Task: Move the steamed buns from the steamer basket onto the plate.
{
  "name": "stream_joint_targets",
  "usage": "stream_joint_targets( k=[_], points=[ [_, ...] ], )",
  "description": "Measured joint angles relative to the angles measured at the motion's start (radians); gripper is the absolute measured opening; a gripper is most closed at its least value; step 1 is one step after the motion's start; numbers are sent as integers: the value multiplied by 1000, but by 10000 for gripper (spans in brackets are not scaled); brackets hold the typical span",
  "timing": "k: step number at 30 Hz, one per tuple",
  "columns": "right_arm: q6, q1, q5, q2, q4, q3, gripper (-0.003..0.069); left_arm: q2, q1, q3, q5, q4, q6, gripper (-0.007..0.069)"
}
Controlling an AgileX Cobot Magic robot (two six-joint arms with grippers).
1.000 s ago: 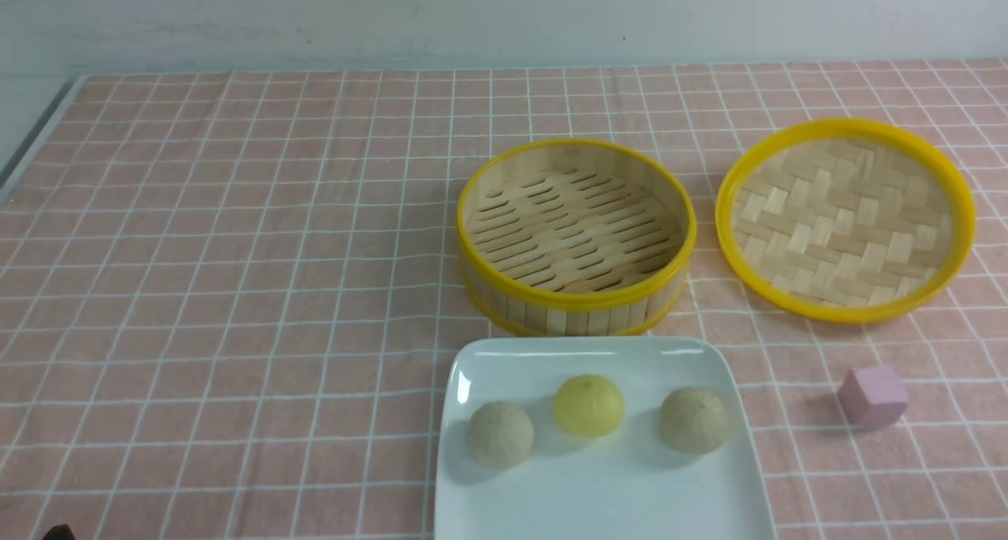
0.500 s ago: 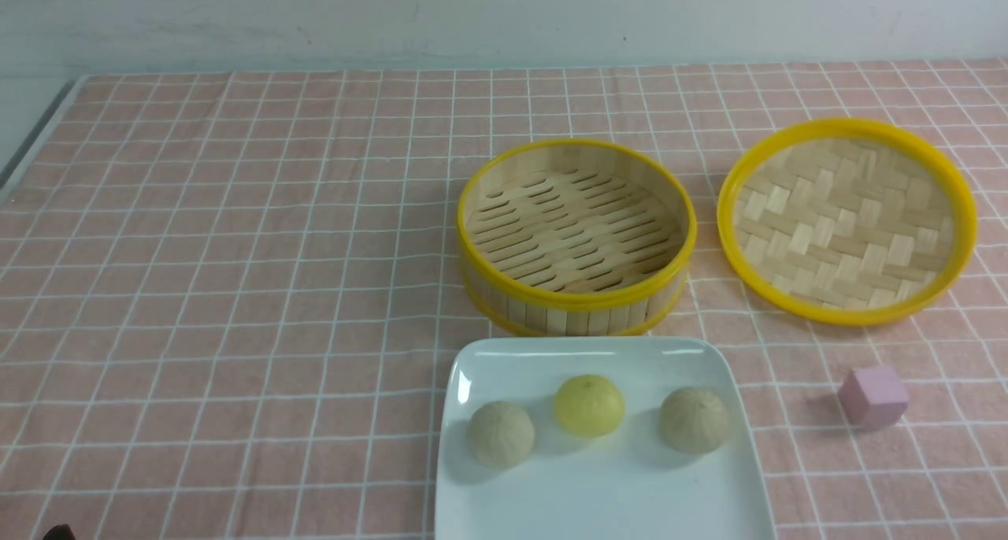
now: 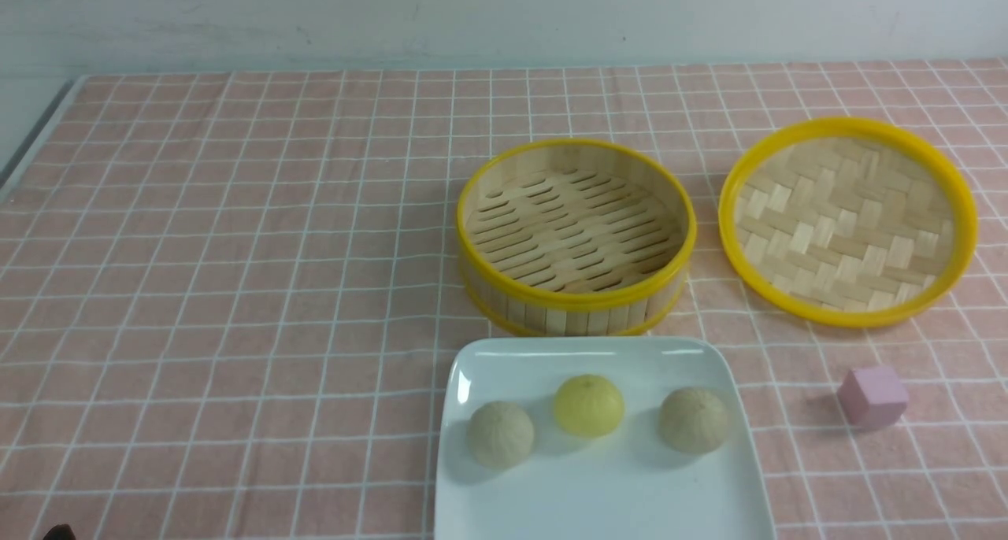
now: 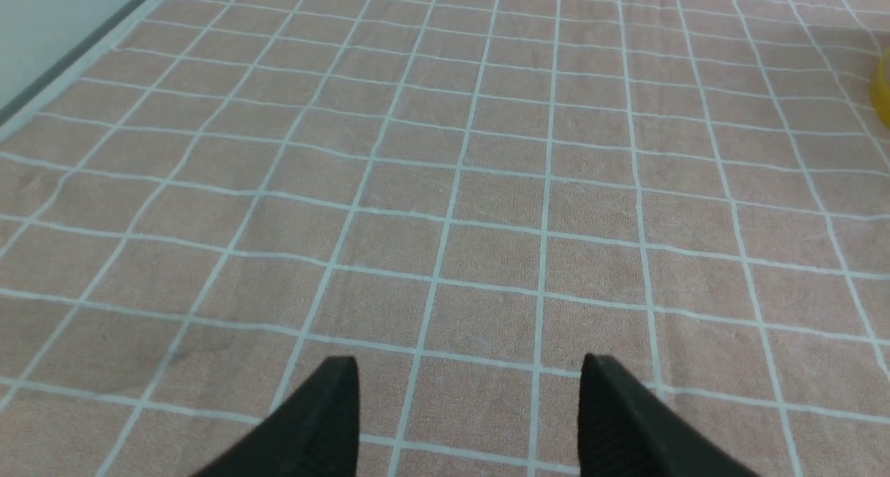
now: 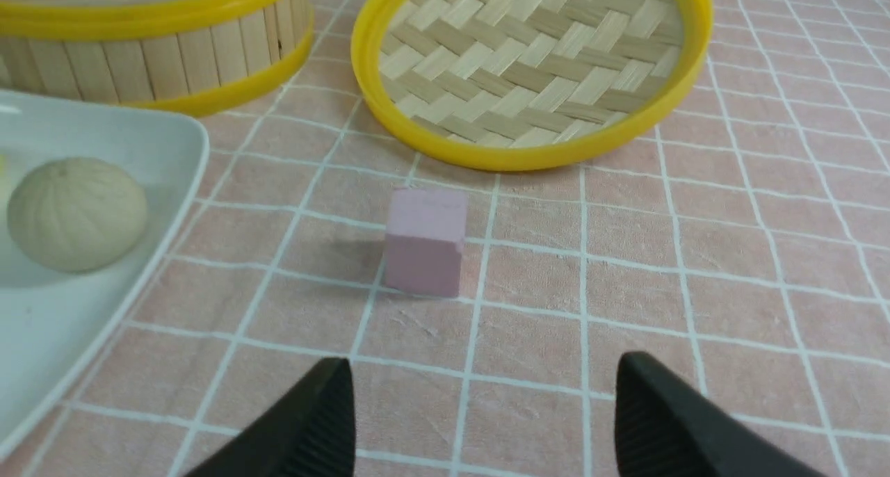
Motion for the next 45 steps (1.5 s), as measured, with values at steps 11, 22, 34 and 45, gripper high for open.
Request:
stream_joint_targets(
  k=[11, 22, 34, 45],
  points=[
    [170, 2, 9, 0, 9, -1, 495, 0, 0, 0, 0, 0, 0, 438],
    [174, 2, 12, 0, 9, -1, 495, 0, 0, 0, 0, 0, 0, 438],
    [174, 2, 12, 0, 10, -1, 495, 0, 0, 0, 0, 0, 0, 438],
    [174, 2, 12, 0, 10, -1, 495, 0, 0, 0, 0, 0, 0, 438]
  ],
)
